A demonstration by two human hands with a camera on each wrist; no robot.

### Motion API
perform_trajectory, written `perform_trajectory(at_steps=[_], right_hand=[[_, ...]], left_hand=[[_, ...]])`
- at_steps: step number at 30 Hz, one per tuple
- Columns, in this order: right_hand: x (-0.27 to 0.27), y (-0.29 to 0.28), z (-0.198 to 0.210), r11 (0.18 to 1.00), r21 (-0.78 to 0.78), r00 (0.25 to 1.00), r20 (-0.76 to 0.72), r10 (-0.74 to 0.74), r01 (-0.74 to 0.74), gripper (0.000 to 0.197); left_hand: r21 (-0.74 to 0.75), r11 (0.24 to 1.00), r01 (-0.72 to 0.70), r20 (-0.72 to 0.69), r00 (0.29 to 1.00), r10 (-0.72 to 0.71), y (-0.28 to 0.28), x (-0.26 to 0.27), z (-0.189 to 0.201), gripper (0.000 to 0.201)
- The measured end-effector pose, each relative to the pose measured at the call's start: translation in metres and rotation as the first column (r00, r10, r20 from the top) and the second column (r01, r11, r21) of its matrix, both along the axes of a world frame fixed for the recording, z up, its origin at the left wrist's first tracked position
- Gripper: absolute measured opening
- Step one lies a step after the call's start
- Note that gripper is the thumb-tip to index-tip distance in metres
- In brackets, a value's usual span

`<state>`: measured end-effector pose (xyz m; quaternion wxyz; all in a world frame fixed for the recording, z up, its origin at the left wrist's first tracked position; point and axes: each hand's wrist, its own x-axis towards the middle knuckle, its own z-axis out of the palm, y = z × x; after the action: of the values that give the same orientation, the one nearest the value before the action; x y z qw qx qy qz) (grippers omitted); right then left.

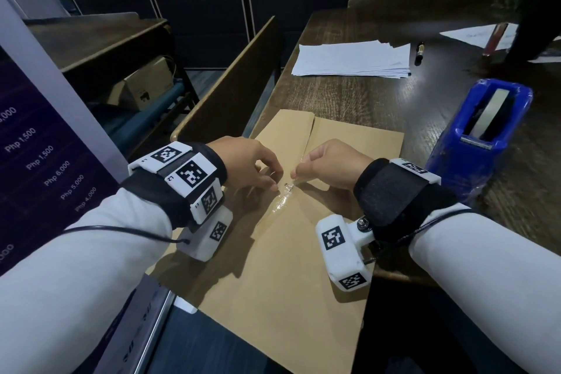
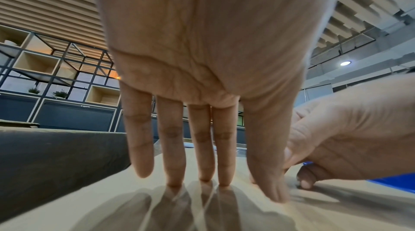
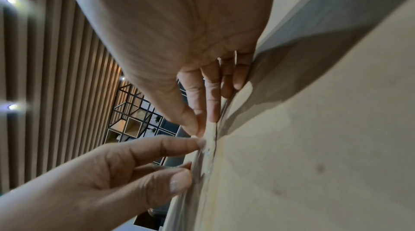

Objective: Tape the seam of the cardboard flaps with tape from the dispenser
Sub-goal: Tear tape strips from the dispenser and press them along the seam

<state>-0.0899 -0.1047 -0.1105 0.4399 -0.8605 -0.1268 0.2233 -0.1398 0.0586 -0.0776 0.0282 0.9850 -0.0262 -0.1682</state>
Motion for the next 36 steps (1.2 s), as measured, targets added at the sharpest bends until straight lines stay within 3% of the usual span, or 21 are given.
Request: perform_trajectory(at_steps=[24,36], right_hand=[[-0.003,0.001,-0.002,1.000,-0.003,0.999,0.036,-0.003,0.003,0.022],[-0.006,0.002,-0.001,1.000,-0.006,0.998,0.060,0.018,-0.018,0.014]], left_hand=[[-0.093,0.988,-0.119,0.034,0.992,0.123,-0.008,0.019,-0.007,0.047],[-0.062,0.995,-0.072,0.015,0.997,0.073,-0.011,0.022,-0.010,0.054]])
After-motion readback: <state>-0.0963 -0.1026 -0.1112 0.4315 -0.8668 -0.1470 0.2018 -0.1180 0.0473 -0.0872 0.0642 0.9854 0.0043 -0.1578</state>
